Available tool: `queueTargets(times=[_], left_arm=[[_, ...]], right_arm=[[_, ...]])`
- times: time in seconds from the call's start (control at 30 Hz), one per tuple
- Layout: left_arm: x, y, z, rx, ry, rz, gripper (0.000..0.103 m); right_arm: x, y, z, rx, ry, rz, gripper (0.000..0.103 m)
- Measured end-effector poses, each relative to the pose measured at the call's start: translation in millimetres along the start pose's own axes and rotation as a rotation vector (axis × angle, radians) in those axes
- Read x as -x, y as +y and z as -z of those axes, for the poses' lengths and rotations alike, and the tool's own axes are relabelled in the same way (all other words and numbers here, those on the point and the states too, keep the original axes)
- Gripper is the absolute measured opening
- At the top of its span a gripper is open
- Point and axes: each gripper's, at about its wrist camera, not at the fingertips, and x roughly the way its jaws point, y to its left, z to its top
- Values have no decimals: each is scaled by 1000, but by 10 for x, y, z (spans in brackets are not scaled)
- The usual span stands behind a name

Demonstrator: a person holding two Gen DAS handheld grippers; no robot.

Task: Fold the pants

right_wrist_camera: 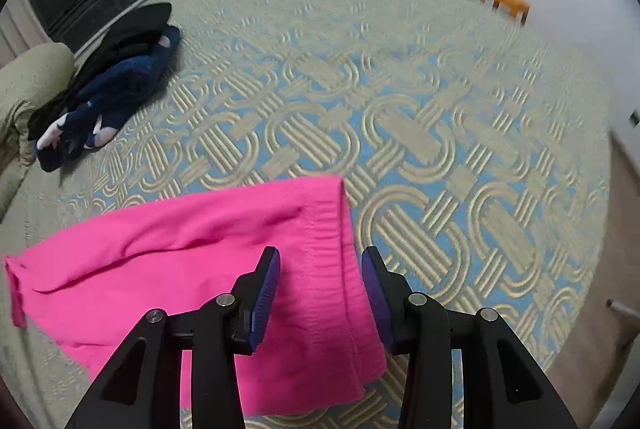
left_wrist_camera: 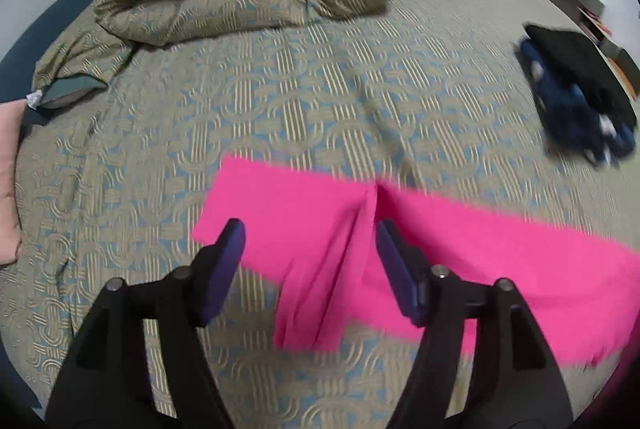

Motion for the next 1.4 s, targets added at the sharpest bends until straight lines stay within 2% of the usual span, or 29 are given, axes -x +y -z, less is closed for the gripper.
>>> queueTargets(times=[0.07,0.17,0.23,0.33,0.47,0.57,0.63,0.7,0.73,0.77,0.8,0.83,0.97,1.03,1.17,1.3,1.37,1.4], left_arm=[[-37,30,241,-27,24,32,69],[-166,-15,578,-65,62,80,69],[-253,-112,729,-116,59,64,69],[-377,-210,836,-168,39,1,69],[-404,-115,911,-121,-8,50,69],[-423,40,892,-35,-32,99,67],[-418,54,848,-24,-55,129,62],[-441,-24,806,-66,-71,141,62],[-474,-68,805,-94,-65,135,58],[-535,-122,795,-130,-50,110,47],[-640,-202,781,-184,-9,66,6],[-676,-234,771,-207,12,53,9],[-468,-151,569,-267,-13,51,9],[-270,60,312,-251,-38,7,9],[-21,454,-220,-177,-26,-19,9],[-172,684,-685,-145,58,-23,11],[-441,692,-733,-159,137,-53,17],[-602,676,-705,-174,187,-79,25]], right_arm=[[142,285,13,79,-56,-17,43],[290,1034,42,269,-89,-113,43],[321,1579,83,396,-85,-181,43],[317,2386,217,567,-71,-283,43],[282,3546,599,815,-69,-408,43],[192,4136,744,900,-37,-445,43],[123,4503,785,919,-22,-452,43],[78,4644,756,892,-2,-480,43],[68,4682,747,874,12,-497,43],[42,4709,733,855,29,-511,43],[16,4700,728,849,35,-514,43],[-19,4703,715,843,39,-505,43],[-96,4646,662,839,53,-501,44],[-94,4645,650,856,57,-522,44],[-117,4708,655,884,62,-540,53],[-172,4770,648,875,59,-544,54],[-216,4799,630,867,55,-530,54],[-241,4806,624,865,61,-522,54]])
